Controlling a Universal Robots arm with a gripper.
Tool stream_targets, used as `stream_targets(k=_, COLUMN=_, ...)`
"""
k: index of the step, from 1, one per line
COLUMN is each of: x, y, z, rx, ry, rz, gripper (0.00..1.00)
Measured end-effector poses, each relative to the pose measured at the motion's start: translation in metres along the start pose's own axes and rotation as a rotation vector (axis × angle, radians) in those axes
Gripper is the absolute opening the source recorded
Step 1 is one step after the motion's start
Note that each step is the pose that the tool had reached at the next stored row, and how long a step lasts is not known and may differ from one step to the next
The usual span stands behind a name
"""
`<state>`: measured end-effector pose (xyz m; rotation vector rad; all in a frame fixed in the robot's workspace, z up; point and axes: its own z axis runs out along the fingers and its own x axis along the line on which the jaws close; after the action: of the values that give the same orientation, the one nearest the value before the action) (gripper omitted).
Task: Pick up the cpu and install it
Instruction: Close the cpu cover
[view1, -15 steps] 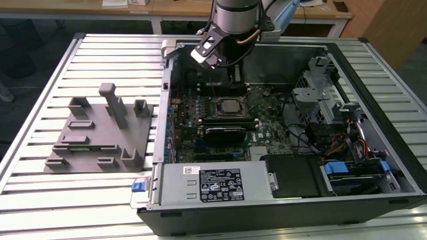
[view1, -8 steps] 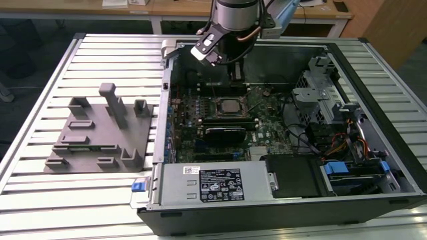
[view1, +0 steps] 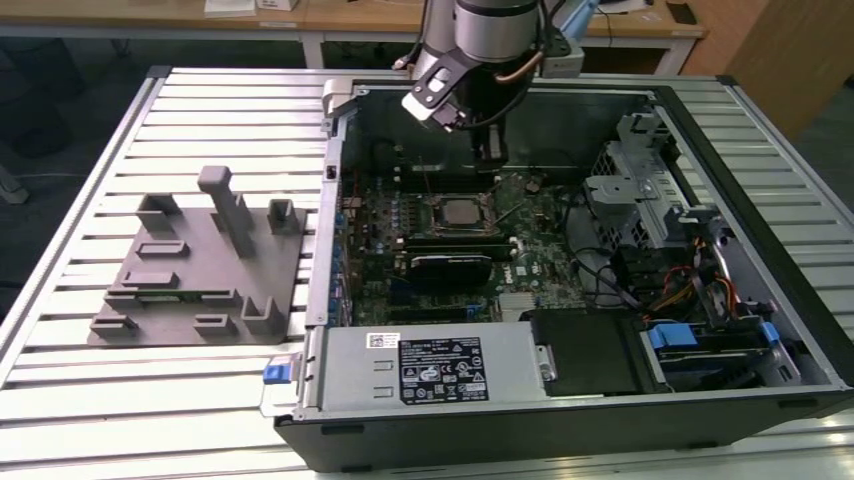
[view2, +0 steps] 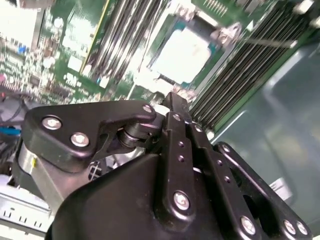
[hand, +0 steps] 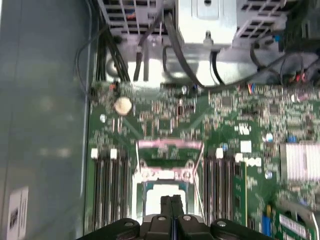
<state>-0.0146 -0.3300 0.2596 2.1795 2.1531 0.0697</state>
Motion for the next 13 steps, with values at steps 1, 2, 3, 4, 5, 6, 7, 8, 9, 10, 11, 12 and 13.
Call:
stream_targets(k=1, x=0.0, y=0.004, z=0.0003, rx=0.0, ry=0.0, rz=0.0, gripper=0.11)
stream_targets(k=2, x=0.0001, y=0.0083, z=0.0007, rx=0.0, ry=0.0, rz=0.0, gripper=0.11)
stream_targets(k=3, x=0.0002, y=0.0125, z=0.0011, rx=-0.0001, ry=0.0001, rz=0.0, gripper=0.11)
stream_targets(k=4, x=0.0002, y=0.017, z=0.0015, rx=0.0, ry=0.0001, rz=0.0, gripper=0.11)
stream_targets(k=5, x=0.0003, y=0.0211, z=0.0018, rx=0.0, ry=0.0, rz=0.0, gripper=0.11)
stream_targets(k=6, x=0.0003, y=0.0249, z=0.0021, rx=0.0001, ry=-0.0001, rz=0.0, gripper=0.11)
stream_targets(k=7, x=0.0004, y=0.0287, z=0.0024, rx=0.0001, ry=-0.0002, rz=0.0, gripper=0.11)
stream_targets(k=8, x=0.0005, y=0.0324, z=0.0027, rx=0.0001, ry=-0.0002, rz=0.0, gripper=0.11)
stream_targets(k=9, x=0.0005, y=0.036, z=0.0031, rx=0.0001, ry=-0.0001, rz=0.0, gripper=0.11)
stream_targets(k=10, x=0.0006, y=0.0395, z=0.0034, rx=0.0, ry=0.0, rz=0.0, gripper=0.11)
stream_targets(k=11, x=0.0007, y=0.043, z=0.0038, rx=0.0, ry=0.0001, rz=0.0, gripper=0.11)
stream_targets(k=12, x=0.0007, y=0.0465, z=0.004, rx=0.0, ry=0.0, rz=0.0, gripper=0.11)
stream_targets(k=13, x=0.0007, y=0.05, z=0.0043, rx=0.0, ry=0.0, rz=0.0, gripper=0.11)
